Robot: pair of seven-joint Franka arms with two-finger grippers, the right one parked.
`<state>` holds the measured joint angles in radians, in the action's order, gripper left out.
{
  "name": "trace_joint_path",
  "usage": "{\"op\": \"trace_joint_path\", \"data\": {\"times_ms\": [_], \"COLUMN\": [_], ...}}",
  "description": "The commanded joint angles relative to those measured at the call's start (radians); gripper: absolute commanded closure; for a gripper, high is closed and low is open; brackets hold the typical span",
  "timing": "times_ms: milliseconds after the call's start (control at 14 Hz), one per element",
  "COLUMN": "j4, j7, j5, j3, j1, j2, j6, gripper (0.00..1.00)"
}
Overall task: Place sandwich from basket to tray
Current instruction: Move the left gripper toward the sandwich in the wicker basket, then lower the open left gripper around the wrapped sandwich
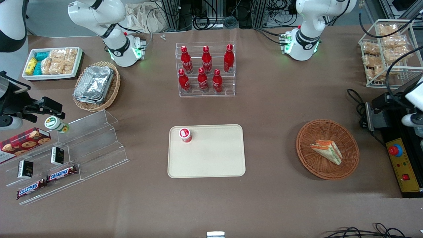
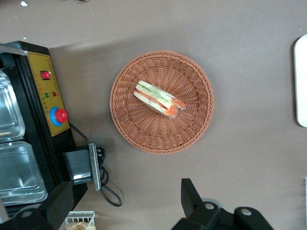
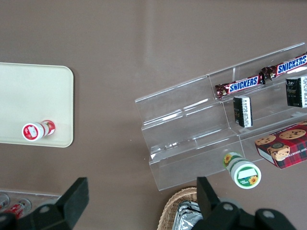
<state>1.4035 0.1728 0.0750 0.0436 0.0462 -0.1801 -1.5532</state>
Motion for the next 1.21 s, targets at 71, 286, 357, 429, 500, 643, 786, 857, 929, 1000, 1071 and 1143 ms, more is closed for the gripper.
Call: {"op": "trace_joint_path", "data": {"times_ms": [71,286,357,429,500,643,786,857,929,1000,1071,1143], "j4": [0.184,0.317,0.346,0.354,0.356,0.396,0.442,0.46,0.48,0.495,0.509,0.525], "j7": [-0.01,-0.025,-0.065,-0.131,-0.171,-0.252,-0.34,-0.39,-0.45,-0.529,-0.576,-0.599], "j5": [-0.015,-0.027,-0.043,-0.081,-0.098,-0.099,-0.098,-0.086,-0.081,-0.078,-0.078,-0.078], "j3": [0.01,0.01,0.01,0.012,0.013,0.013,0.013,0.015,0.015,0.015,0.013,0.013], "j1": [0.009,0.007,0.006,0.003,0.003,0.004,0.006,0.009,0.012,0.011,0.007,0.007], "j2": [0.022,0.01,-0.002,-0.019,-0.036,-0.045,-0.045,-0.055,-0.068,-0.082,-0.088,-0.09], "j6": [-0.166,-0.335,-0.364,-0.37,-0.39,-0.467,-0.539,-0.573,-0.628,-0.66,-0.686,-0.697], "gripper": [0.0,0.0,0.0,0.0,0.0,0.0,0.0,0.0,0.0,0.01,0.01,0.01]}}
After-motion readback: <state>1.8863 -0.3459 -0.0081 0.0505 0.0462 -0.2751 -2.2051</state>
